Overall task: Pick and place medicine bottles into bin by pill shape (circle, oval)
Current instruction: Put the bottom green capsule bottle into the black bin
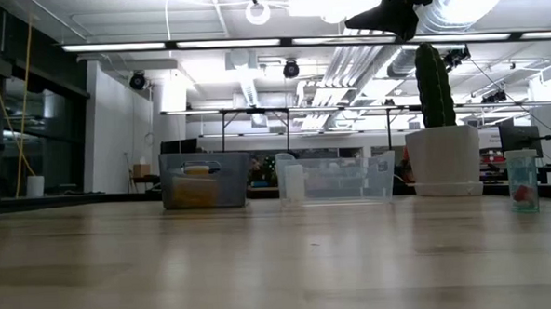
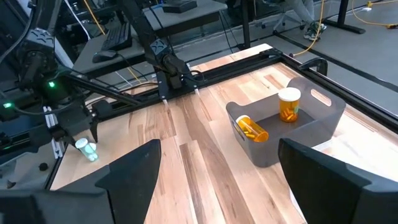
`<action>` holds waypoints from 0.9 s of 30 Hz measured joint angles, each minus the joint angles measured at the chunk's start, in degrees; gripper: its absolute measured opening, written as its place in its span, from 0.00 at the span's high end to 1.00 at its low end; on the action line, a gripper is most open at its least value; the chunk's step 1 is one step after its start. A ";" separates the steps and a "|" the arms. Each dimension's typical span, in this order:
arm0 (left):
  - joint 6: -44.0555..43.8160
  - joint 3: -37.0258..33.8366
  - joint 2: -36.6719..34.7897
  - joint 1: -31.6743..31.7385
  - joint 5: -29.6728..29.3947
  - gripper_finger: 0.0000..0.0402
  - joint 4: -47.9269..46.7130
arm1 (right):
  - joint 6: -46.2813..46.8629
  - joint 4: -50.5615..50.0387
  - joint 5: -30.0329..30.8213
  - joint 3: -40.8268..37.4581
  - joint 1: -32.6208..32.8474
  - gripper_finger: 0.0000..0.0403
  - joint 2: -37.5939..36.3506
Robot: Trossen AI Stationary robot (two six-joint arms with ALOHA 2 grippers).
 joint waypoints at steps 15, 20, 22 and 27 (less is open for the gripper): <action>2.39 -0.20 0.15 0.03 0.00 0.69 -1.72 | 0.04 -0.07 0.00 0.00 0.00 0.21 0.00; 4.56 -0.36 -0.85 0.03 0.07 0.76 -1.77 | 0.04 -0.07 0.00 0.00 0.00 0.21 0.00; 5.64 -0.57 -1.72 0.03 -0.88 0.78 -1.92 | 0.04 -0.07 0.00 0.00 0.00 0.21 0.00; 6.54 -0.56 -5.54 0.06 -3.07 0.78 -4.15 | 0.04 -0.07 0.00 0.00 0.00 0.21 0.00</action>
